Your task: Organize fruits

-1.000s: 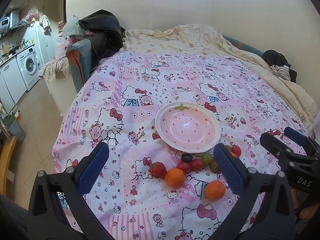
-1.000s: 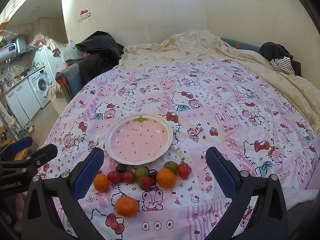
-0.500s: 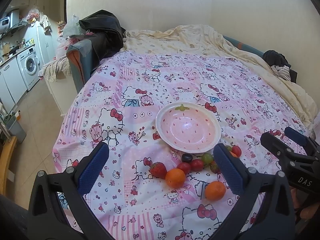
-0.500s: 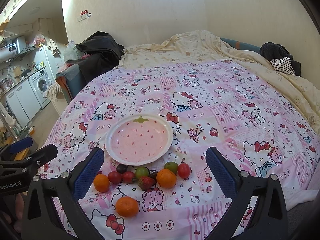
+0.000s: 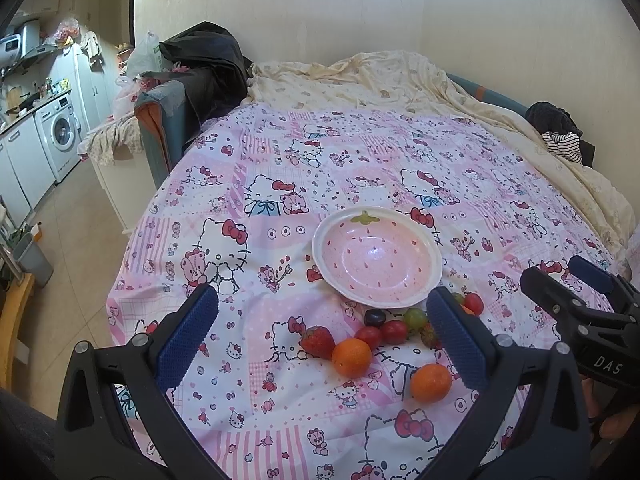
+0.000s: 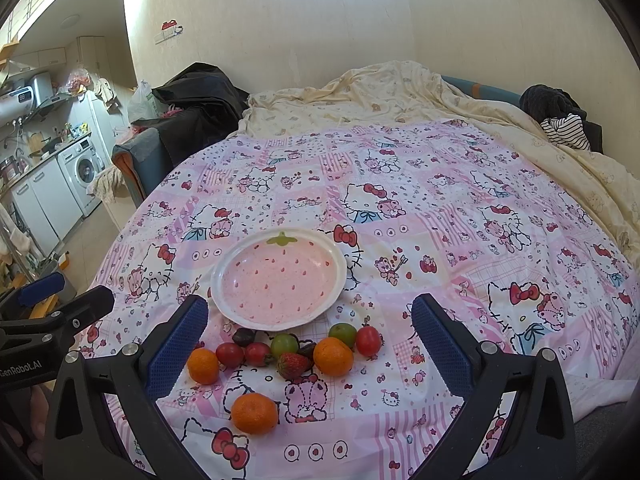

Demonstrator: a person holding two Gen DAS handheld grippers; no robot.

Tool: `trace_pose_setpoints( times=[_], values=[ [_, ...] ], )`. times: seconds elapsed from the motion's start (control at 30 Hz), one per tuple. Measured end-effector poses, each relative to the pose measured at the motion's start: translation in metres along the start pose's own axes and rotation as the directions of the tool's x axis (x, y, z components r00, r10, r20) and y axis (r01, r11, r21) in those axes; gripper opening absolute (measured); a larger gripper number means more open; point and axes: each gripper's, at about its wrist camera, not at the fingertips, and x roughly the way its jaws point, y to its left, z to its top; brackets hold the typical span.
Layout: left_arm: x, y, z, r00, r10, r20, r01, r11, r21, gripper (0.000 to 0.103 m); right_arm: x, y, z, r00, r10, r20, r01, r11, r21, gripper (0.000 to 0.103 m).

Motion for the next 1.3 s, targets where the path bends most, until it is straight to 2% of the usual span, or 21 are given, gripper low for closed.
trace_pose_setpoints(
  times=[1.1,1.17,1.3],
  values=[
    [-0.001,0.006,0.001,1.000,0.008,-0.002,-0.008,1.000,-0.010,0.103,0.001,0.003,0.002,1.000,0.002,-0.008,-0.002,1.000,-0.001,0.103],
    [-0.001,0.006,0.001,1.000,0.011,-0.005,-0.011,1.000,-0.008,0.103,0.003,0.003,-0.001,1.000,0.007,-0.021,-0.007,1.000,-0.001,0.103],
    [0.003,0.017,0.003,0.999,0.044,-0.025,-0.045,0.998,-0.032,0.103,0.017,-0.008,-0.003,0.989,0.064,-0.130,-0.058,0.997,0.054,0.103]
  ],
)
